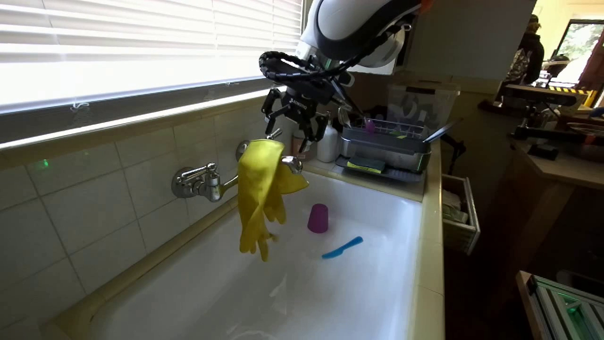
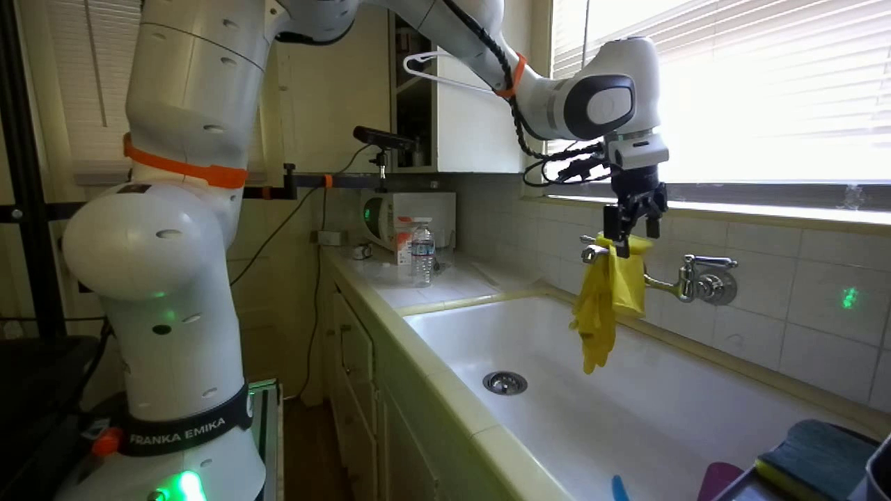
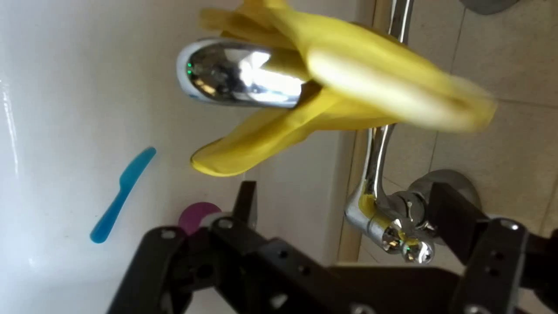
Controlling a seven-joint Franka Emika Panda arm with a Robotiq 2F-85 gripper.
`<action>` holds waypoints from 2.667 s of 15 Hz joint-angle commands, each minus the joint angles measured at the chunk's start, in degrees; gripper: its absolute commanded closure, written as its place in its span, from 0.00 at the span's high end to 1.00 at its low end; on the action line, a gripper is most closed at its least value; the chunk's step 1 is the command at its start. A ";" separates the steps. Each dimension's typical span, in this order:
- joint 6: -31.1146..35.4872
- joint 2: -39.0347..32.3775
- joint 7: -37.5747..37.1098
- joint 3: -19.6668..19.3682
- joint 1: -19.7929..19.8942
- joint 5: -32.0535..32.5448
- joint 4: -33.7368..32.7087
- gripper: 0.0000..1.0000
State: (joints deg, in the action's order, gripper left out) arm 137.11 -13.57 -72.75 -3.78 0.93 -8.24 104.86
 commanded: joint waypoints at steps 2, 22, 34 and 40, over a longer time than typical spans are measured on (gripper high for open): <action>-0.58 -0.86 0.67 -0.10 -0.15 -0.82 -1.04 1.00; -3.47 16.50 18.79 5.13 -3.00 10.22 22.72 1.00; -2.16 10.05 27.69 7.19 -4.89 15.49 22.87 1.00; -2.16 10.26 27.69 7.15 -4.85 15.49 22.59 1.00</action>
State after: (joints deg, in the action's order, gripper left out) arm 135.05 -3.32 -45.15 3.85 -3.45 7.33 127.51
